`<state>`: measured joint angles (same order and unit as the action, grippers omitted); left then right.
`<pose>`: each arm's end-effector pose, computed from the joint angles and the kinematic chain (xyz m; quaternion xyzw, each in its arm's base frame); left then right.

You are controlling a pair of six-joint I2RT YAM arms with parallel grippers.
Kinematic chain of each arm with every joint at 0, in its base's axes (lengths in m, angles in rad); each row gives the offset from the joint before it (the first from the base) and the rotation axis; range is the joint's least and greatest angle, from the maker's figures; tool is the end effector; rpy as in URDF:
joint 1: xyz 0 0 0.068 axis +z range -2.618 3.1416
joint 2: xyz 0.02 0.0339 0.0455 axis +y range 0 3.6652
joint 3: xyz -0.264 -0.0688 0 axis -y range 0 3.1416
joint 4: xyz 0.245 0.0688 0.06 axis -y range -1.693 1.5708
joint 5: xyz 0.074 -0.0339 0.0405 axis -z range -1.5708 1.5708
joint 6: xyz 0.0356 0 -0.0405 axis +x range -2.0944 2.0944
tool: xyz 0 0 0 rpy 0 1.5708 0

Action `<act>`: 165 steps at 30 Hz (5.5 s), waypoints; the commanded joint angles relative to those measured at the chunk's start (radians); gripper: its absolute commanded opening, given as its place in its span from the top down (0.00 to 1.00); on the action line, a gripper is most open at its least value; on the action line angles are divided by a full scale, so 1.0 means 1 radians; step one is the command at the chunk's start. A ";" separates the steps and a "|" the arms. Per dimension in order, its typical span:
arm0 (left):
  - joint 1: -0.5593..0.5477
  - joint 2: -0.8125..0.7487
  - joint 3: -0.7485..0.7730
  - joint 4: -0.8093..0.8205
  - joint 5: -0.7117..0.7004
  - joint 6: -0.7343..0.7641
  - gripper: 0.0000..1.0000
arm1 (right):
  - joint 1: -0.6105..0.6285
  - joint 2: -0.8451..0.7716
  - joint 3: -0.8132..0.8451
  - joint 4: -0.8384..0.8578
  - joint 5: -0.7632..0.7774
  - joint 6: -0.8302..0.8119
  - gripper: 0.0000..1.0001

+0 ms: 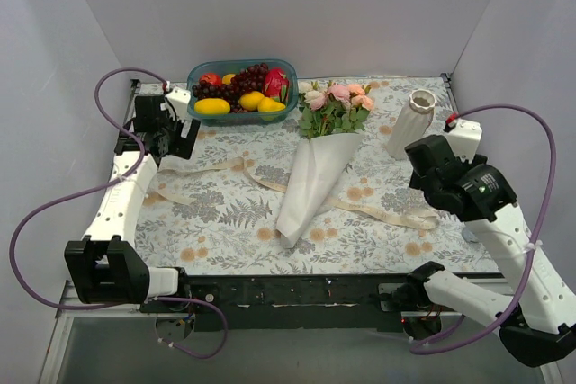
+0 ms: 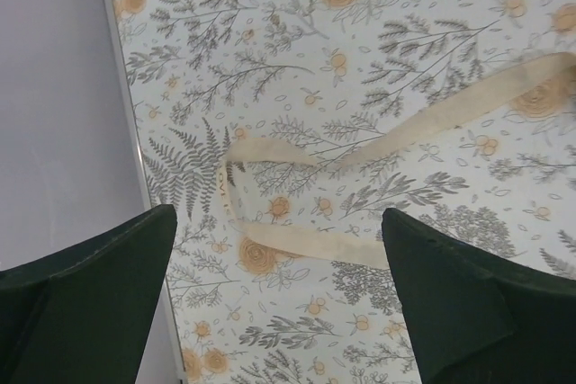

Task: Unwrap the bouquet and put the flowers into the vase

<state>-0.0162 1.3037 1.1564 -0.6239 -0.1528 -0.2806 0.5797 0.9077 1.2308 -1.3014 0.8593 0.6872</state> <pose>0.2798 0.0009 0.3154 -0.1505 0.9065 0.0122 0.3942 0.1194 0.0460 0.3756 0.1681 0.8617 -0.1640 0.4497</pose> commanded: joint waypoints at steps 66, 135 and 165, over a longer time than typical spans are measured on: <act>-0.906 -0.141 -0.504 0.337 0.107 0.000 0.02 | 0.072 -0.049 -0.021 0.450 -0.278 -0.405 0.15; -1.091 0.037 -0.324 0.664 -0.370 -0.077 1.00 | 0.072 -0.202 -0.165 0.516 -0.322 -0.394 0.57; -0.814 0.155 -0.149 0.297 -0.054 -0.230 0.39 | 0.074 -0.099 -0.100 0.565 -0.447 -0.449 0.18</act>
<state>-0.8673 1.4887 0.9531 -0.3149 -0.2470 -0.4854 0.6495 0.7860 1.1053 -0.7811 0.4606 0.2607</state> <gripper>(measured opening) 0.602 0.804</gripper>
